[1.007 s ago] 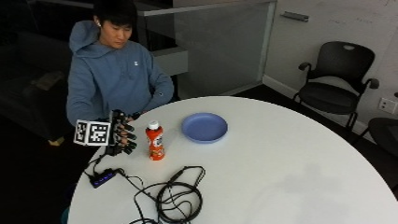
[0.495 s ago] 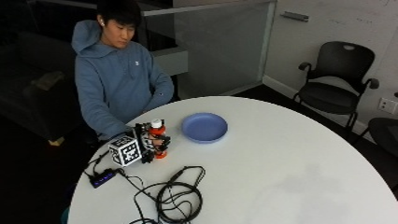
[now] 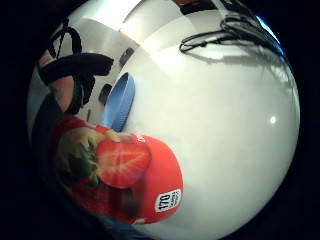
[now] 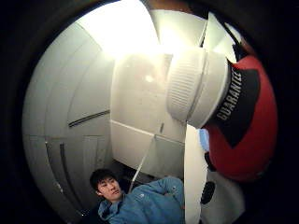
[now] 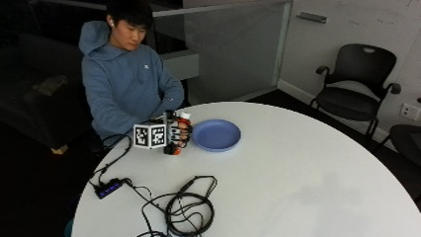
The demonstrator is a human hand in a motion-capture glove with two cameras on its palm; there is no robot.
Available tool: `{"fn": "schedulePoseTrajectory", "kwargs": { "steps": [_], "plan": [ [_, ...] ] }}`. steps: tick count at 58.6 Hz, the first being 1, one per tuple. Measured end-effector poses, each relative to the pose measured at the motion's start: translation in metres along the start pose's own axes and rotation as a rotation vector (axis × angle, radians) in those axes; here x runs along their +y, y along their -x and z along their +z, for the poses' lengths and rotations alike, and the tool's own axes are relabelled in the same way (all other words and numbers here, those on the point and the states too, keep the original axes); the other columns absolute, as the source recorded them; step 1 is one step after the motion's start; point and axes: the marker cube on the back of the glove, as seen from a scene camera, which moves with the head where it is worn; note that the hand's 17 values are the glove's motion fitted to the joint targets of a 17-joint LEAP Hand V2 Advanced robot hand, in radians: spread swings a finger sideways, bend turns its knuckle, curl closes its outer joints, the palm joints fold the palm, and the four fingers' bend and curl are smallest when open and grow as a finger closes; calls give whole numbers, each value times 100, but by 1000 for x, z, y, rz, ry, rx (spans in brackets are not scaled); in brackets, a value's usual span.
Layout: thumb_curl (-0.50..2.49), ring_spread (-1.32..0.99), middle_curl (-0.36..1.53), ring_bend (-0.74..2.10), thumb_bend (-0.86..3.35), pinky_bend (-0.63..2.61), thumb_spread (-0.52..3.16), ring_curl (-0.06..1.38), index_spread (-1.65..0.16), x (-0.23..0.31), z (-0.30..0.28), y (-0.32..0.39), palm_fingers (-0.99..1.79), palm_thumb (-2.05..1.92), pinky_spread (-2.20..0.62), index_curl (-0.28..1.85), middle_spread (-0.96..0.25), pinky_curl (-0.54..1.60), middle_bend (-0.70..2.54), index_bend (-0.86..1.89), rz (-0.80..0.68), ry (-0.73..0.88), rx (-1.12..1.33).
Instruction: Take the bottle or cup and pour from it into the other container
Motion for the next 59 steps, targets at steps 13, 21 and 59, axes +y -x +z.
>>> {"fn": "schedulePoseTrajectory", "kwargs": {
  "steps": [13,21,59],
  "plan": [
    [65,-20,48,52,-3,52,17,43,-13,-27,22,54,107,112,-21,29,-4,34,40,11,-27,250,450],
    [66,-20,49,50,-3,50,15,44,-13,-50,37,81,108,112,-21,29,-5,36,39,11,-3,409,804],
    [70,-22,52,47,-4,45,14,49,-15,-64,153,113,109,110,-23,29,-7,39,36,11,18,729,1549]
  ]
}}
